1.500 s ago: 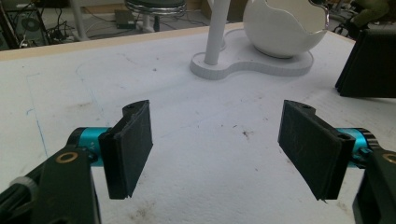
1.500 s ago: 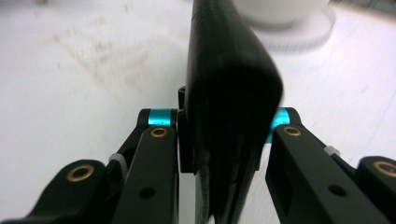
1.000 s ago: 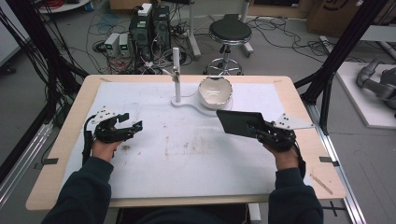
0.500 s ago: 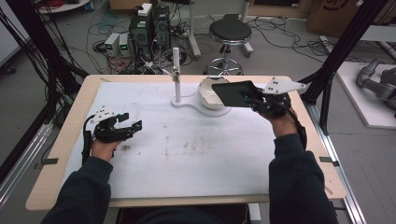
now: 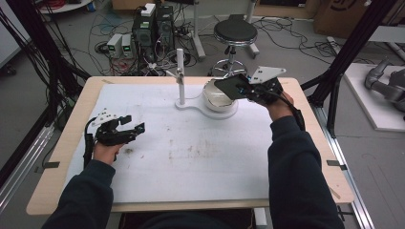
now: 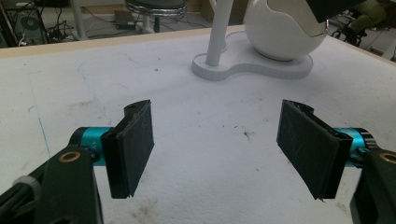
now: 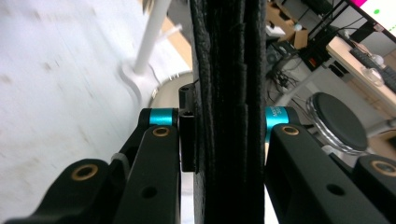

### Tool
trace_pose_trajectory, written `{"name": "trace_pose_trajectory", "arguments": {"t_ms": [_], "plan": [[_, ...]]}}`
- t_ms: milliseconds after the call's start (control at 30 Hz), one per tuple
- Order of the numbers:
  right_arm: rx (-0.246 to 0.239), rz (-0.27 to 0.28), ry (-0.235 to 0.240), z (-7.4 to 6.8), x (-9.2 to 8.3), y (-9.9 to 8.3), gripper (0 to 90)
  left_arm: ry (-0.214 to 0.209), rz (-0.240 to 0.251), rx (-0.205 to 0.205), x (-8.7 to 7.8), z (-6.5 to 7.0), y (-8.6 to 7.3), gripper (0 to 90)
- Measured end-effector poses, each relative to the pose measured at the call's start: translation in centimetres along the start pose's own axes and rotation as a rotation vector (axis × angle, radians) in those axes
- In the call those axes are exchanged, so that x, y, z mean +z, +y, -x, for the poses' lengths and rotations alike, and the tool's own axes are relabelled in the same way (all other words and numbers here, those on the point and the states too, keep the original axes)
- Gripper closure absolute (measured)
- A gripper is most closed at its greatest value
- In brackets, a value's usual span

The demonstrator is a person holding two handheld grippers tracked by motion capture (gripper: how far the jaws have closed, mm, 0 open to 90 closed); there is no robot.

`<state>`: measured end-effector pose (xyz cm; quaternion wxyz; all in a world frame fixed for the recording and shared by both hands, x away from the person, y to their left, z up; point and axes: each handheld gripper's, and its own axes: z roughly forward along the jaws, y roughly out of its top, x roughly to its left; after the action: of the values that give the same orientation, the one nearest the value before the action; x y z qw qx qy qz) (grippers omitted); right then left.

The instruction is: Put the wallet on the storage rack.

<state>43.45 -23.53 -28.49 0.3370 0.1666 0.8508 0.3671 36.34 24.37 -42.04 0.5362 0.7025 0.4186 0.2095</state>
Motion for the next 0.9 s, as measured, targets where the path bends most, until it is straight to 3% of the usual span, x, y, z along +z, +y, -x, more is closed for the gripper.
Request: {"name": "trace_pose_trajectory", "arguments": {"t_ms": [167, 333, 600, 767, 900], "plan": [[-0.096, -0.036, -0.015, 0.0, 1.3, 0.5, 74.9, 0.000, 0.000, 0.001, 0.0, 0.0, 0.0, 27.1], [-0.134, -0.055, -0.002, 0.3, 2.8, 0.4, 74.8, 0.002, 0.008, -0.001, -0.1, 0.0, 0.0, 27.1], [-0.265, -0.116, 0.015, 0.4, 5.0, 1.0, 74.7, 0.009, 0.009, 0.000, -0.3, -0.1, 0.0, 27.1], [-0.299, -0.160, 0.029, -0.2, 6.6, 0.8, 74.5, 0.013, 0.012, -0.003, -0.4, -0.1, -0.1, 27.1], [-0.286, -0.166, 0.053, -1.0, 7.7, 0.8, 74.0, 0.014, 0.013, -0.003, -0.5, -0.2, -0.1, 27.1]]}}
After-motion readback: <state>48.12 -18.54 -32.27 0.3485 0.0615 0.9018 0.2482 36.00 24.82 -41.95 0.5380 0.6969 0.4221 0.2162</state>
